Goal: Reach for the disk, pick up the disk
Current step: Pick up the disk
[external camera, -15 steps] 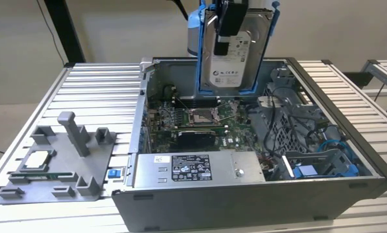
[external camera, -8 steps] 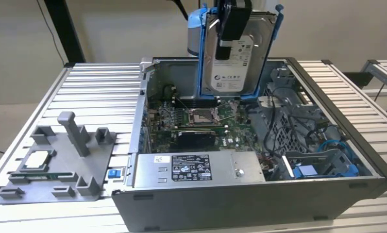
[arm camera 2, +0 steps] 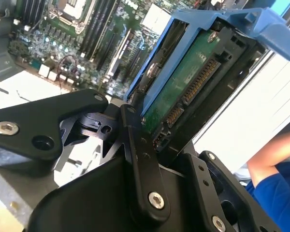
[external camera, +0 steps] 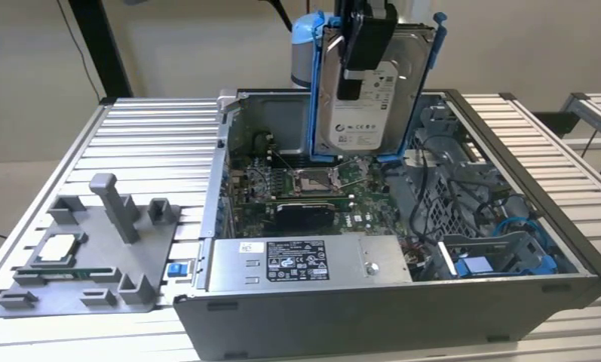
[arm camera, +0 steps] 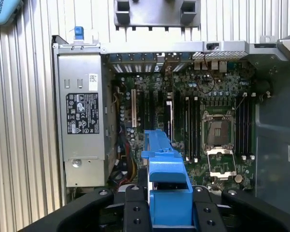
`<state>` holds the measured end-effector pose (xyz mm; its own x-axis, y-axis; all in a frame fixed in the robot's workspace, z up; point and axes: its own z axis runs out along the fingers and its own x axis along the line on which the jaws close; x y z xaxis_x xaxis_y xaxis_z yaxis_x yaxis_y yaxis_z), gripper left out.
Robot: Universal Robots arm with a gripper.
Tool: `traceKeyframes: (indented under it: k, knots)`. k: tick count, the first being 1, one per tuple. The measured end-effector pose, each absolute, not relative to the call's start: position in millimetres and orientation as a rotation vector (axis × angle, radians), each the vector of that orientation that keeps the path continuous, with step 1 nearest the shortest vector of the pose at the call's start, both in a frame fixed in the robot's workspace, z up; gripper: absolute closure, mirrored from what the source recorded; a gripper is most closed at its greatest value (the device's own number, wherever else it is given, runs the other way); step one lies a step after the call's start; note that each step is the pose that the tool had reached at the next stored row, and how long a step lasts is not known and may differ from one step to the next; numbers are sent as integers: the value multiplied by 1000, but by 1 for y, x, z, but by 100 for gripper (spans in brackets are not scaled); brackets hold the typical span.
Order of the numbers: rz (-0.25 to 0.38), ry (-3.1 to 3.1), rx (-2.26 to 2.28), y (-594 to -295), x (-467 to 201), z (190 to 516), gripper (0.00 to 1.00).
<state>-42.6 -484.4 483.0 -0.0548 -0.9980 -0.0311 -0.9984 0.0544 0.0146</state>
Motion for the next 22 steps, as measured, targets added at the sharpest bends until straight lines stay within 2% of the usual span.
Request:
traceKeyframes:
  k: [22]
  knots:
    - [50,2272,-2151,-525,-42,481,100]
